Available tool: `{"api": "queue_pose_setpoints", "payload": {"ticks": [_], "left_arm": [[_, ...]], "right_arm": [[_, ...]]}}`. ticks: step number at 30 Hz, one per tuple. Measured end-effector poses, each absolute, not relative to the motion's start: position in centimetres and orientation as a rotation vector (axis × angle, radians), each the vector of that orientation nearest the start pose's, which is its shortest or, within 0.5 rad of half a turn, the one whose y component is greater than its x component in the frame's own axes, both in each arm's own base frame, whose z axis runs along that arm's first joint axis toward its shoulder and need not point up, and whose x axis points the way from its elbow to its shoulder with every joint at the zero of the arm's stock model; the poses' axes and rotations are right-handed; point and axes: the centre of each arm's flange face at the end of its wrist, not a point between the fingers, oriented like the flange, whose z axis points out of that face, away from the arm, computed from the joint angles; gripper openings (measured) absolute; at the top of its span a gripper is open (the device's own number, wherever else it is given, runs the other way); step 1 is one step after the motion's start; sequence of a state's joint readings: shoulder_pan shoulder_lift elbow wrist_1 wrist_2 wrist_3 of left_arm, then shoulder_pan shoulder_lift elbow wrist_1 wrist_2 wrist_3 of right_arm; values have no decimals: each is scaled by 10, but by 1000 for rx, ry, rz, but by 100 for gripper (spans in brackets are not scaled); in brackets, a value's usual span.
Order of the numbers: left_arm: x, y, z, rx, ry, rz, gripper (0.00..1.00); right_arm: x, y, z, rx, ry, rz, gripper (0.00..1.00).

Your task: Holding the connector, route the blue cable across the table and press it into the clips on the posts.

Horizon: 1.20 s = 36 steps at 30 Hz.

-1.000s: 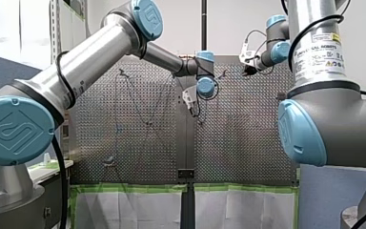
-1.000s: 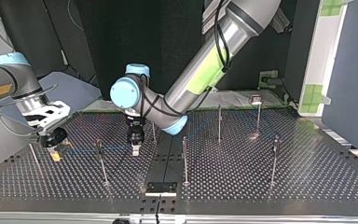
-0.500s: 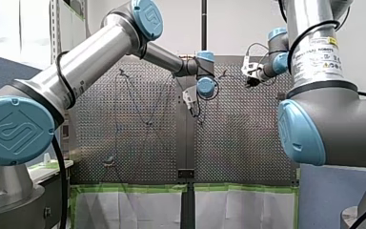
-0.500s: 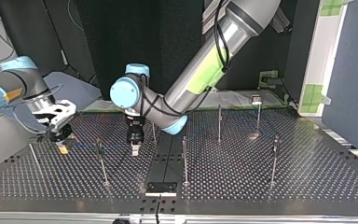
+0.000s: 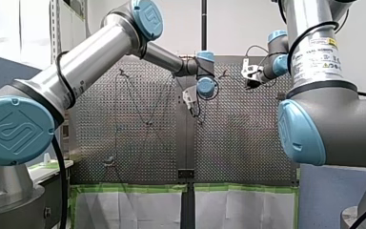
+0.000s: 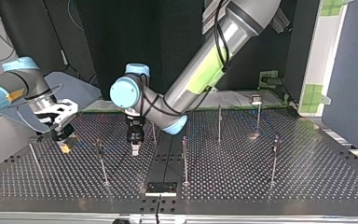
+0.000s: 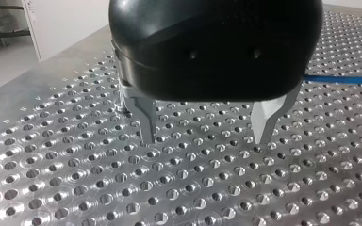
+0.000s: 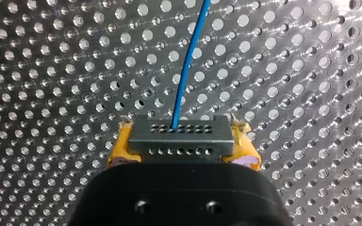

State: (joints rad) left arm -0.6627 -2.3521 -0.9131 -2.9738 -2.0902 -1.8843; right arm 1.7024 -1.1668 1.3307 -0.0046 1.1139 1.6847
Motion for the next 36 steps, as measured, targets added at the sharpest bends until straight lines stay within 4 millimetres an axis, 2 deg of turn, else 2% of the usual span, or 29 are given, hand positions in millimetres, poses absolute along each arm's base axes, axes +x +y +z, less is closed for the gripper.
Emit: {"api": "queue_pose_setpoints", "payload": {"ticks": [4, 11, 14, 26, 36], "left_arm": [[543, -550, 325, -149, 1557, -376, 100], [500, -566, 344, -145, 1551, -462, 100], [488, -567, 351, -138, 1556, -503, 100], [441, -549, 373, -95, 1651, -575, 100], [419, -531, 396, -115, 1603, -589, 100]], "right_arm": [[255, -598, 390, 1695, -1113, 1650, 0], [257, -589, 437, 1620, -1074, 1709, 0], [257, -586, 445, 1605, -1082, 1728, 0], [256, -585, 443, 1600, -1097, 1730, 0], [256, -585, 441, 1601, -1102, 1727, 0]]}}
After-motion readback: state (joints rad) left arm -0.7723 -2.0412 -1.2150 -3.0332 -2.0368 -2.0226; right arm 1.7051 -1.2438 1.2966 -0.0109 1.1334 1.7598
